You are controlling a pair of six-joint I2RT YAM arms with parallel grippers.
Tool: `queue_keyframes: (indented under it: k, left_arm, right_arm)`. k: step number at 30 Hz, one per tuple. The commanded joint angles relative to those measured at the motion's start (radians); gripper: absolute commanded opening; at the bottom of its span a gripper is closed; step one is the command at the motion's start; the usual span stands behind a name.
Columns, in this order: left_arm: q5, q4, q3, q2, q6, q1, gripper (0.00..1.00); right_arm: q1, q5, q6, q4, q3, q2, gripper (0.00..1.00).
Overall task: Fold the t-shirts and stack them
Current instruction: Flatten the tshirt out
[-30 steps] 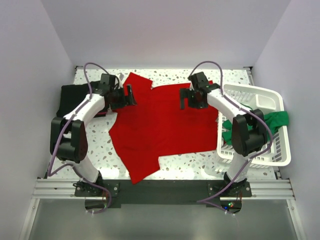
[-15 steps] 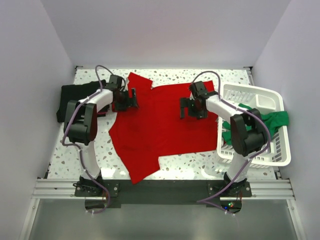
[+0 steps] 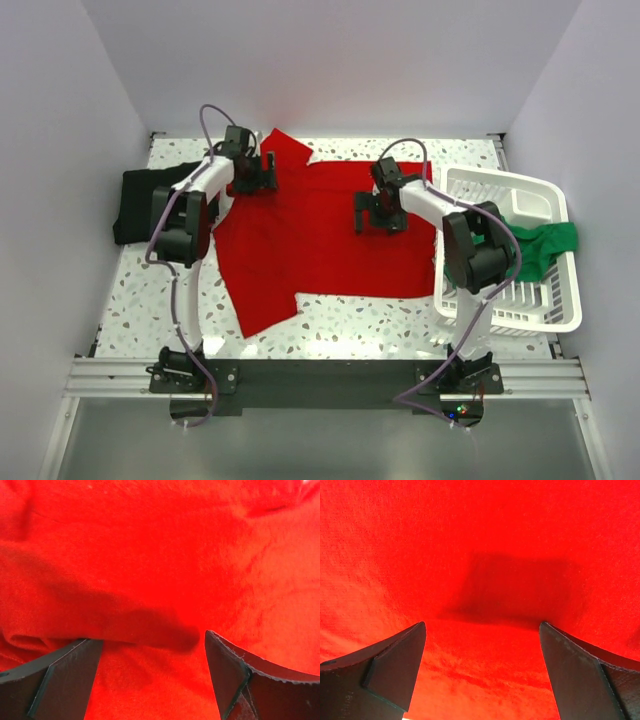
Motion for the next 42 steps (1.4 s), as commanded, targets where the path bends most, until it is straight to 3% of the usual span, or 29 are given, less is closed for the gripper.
queue_keyframes:
  k: [1, 8, 16, 29, 34, 42]
  left_arm:
    - [-0.061, -0.099, 0.105, 0.132, 0.056, 0.025, 0.88]
    - [-0.041, -0.081, 0.306, 0.238, 0.065, 0.055, 0.89]
    - [0.093, 0.049, 0.367, 0.28, 0.085, 0.052, 0.89]
    - [0.101, 0.137, 0.328, 0.015, 0.04, 0.03, 0.91]
    - [0.002, 0.111, 0.147, -0.203, 0.045, 0.022, 0.91]
    - [-0.195, 0.088, -0.436, -0.641, -0.022, 0.018, 0.83]
  right_arm:
    - [0.004, 0.0, 0.021, -0.036, 0.088, 0.066, 0.99]
    - [0.004, -0.001, 0.047, -0.119, 0.264, 0.196, 0.99]
    - [0.004, -0.011, 0.056, -0.192, 0.413, 0.263, 0.99]
    - [0.004, -0.072, 0.03, -0.228, 0.548, 0.175, 0.99]
    - [0.005, -0.08, 0.033, -0.212, 0.511, 0.109, 0.99]
    - [0.004, -0.097, 0.026, -0.159, 0.32, -0.019, 0.98]
